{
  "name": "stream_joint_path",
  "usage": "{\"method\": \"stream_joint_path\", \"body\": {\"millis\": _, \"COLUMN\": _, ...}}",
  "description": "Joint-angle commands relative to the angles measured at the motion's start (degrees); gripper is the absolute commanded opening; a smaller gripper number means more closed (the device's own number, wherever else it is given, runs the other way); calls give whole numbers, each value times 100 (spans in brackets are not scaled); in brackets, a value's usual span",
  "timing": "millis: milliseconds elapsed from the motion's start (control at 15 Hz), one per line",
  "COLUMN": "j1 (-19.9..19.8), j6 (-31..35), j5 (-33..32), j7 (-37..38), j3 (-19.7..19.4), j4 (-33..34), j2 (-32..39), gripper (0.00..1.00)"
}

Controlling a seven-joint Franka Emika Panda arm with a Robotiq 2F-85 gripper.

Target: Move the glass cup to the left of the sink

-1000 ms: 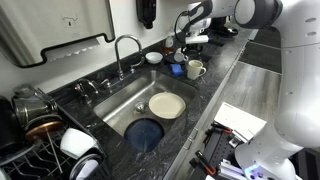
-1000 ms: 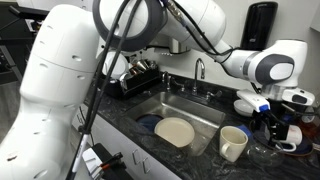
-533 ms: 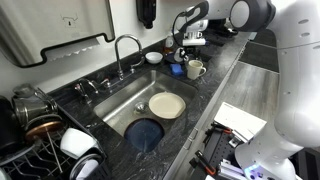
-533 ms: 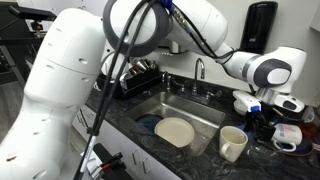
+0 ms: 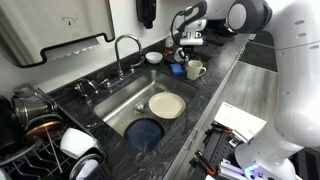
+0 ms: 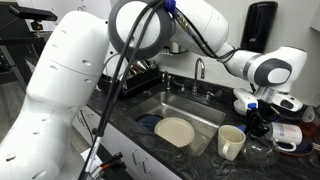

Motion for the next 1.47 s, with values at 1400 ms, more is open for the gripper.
{"method": "stream_joint_path", "body": {"millis": 1400, "j1": 187, "j6": 1081, "j5": 268, "j7": 1683, "j3": -22, "j4": -777, "j2": -1672, "gripper": 1}}
